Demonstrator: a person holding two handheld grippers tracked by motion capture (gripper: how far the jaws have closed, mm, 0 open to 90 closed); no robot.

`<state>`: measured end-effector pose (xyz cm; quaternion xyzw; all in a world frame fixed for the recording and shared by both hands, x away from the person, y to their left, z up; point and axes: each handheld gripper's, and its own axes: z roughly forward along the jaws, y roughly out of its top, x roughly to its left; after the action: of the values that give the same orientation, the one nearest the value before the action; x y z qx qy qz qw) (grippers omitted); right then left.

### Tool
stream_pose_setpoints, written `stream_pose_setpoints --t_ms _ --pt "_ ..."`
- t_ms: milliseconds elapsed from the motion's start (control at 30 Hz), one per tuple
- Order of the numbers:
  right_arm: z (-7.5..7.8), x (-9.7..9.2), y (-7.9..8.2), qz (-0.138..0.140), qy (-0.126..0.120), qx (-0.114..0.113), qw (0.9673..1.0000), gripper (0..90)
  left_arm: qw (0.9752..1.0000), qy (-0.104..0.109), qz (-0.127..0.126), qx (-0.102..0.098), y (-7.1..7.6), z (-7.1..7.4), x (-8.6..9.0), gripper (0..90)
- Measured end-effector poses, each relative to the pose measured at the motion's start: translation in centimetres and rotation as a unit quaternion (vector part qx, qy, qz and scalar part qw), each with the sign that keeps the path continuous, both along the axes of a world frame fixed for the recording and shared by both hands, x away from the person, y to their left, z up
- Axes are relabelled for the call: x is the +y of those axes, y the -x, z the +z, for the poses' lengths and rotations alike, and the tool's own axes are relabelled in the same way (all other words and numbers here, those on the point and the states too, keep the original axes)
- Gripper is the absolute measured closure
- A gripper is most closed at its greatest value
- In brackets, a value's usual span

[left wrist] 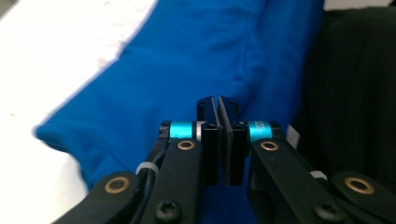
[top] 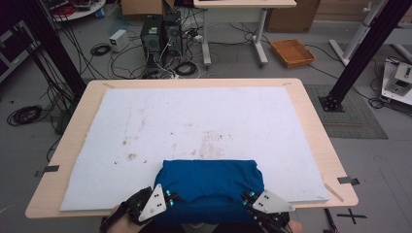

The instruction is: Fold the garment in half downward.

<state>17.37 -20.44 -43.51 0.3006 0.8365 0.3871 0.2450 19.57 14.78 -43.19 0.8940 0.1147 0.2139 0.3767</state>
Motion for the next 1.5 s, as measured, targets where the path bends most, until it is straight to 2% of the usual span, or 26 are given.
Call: stream_pose_setpoints --t_ms 100,167,200,267,367,433,500,567,600,667,767,800,833,867,967,1067,1100,1133,1200,1267,1333,1433,1500 --pt "0.0 -0.1 0.4 0.007 0.004 -0.006 1.0000 81.1 1.0000 0.004 -0.002 0.004 0.2 -0.2 0.2 79.9" --pt "0.5 -0.5 0.2 0.001 -0.007 -0.012 0.9999 79.7 0.9997 0.022 0.007 0.006 -0.1 0.1 0.5 74.9" --pt "0.9 -0.8 -0.3 -0.005 -0.014 -0.019 0.9997 78.2 0.9993 0.036 0.013 0.006 -0.3 0.3 0.7 73.1" --pt "1.6 -1.7 -1.5 -0.027 -0.037 -0.015 0.9988 76.4 0.9976 0.060 0.034 0.000 -1.2 0.9 1.1 68.7" --pt "2.5 -2.7 -4.3 -0.062 -0.070 -0.013 0.9955 73.4 0.9914 0.103 0.081 -0.002 -3.4 1.8 1.6 63.0" --pt "2.8 -3.1 -6.4 -0.080 -0.086 -0.010 0.9930 72.8 0.9864 0.124 0.109 0.004 -5.2 2.2 1.9 61.2" --pt "2.7 -3.2 -8.4 -0.091 -0.096 0.000 0.9912 72.8 0.9827 0.136 0.124 0.015 -6.9 2.2 2.0 59.1" --pt "2.1 -3.2 -9.8 -0.098 -0.094 0.013 0.9906 72.8 0.9800 0.131 0.147 0.030 -8.4 1.9 2.0 58.8" --pt "1.7 -3.1 -10.4 -0.101 -0.087 0.021 0.9908 72.8 0.9796 0.127 0.152 0.036 -8.8 1.7 2.0 58.4" --pt "1.0 -3.0 -10.9 -0.103 -0.079 0.031 0.9911 72.9 0.9767 0.116 0.173 0.053 -9.6 1.0 2.1 58.3" --pt "0.0 -3.1 -11.1 -0.106 -0.064 0.045 0.9912 73.3 0.9709 0.109 0.199 0.078 -10.2 -0.1 2.8 58.2" --pt "-0.2 -3.2 -11.1 -0.108 -0.062 0.050 0.9910 73.3 0.9697 0.105 0.204 0.085 -10.2 -0.4 3.0 58.3" --pt "-0.2 -3.2 -11.1 -0.108 -0.062 0.050 0.9910 73.3 0.9697 0.105 0.204 0.085 -10.2 -0.4 3.0 58.3" --pt "-0.4 -3.3 -11.1 -0.110 -0.058 0.052 0.9909 73.3 0.9671 0.101 0.213 0.095 -10.1 -0.8 3.4 58.3" --pt "-0.6 -3.9 -11.1 -0.116 -0.054 0.055 0.9902 73.3 0.9655 0.104 0.217 0.100 -10.1 -0.9 3.8 58.2" --pt "-0.4 -4.2 -10.8 -0.122 -0.066 0.052 0.9890 72.6 0.9641 0.125 0.216 0.091 -10.0 -0.3 4.1 56.5" --pt "-0.4 -4.2 -10.8 -0.122 -0.066 0.052 0.9890 72.6 0.9641 0.125 0.216 0.091 -10.0 -0.3 4.1 55.8" --pt "-0.2 -4.3 -10.8 -0.122 -0.073 0.047 0.9888 71.6 0.9630 0.139 0.216 0.083 -10.1 0.2 4.2 55.8" --pt "0.6 -4.5 -11.2 -0.128 -0.095 0.046 0.9862 66.2 0.9617 0.156 0.208 0.087 -10.5 0.3 4.2 51.3" --pt "0.7 -4.4 -11.6 -0.132 -0.108 0.056 0.9837 61.9 0.9603 0.150 0.212 0.101 -11.0 0.0 4.1 49.5" --pt "0.3 -4.4 -12.1 -0.131 -0.116 0.076 0.9816 60.9 0.9595 0.134 0.218 0.117 -11.2 -0.5 4.0 49.4" --pt "-0.7 -4.5 -12.6 -0.137 -0.115 0.109 0.9778 57.7 0.9560 0.124 0.225 0.141 -11.4 -1.1 4.0 49.5" --pt "-1.3 -4.8 -12.8 -0.137 -0.122 0.132 0.9742 57.6 0.9531 0.132 0.223 0.156 -11.4 -1.5 4.0 51.0"
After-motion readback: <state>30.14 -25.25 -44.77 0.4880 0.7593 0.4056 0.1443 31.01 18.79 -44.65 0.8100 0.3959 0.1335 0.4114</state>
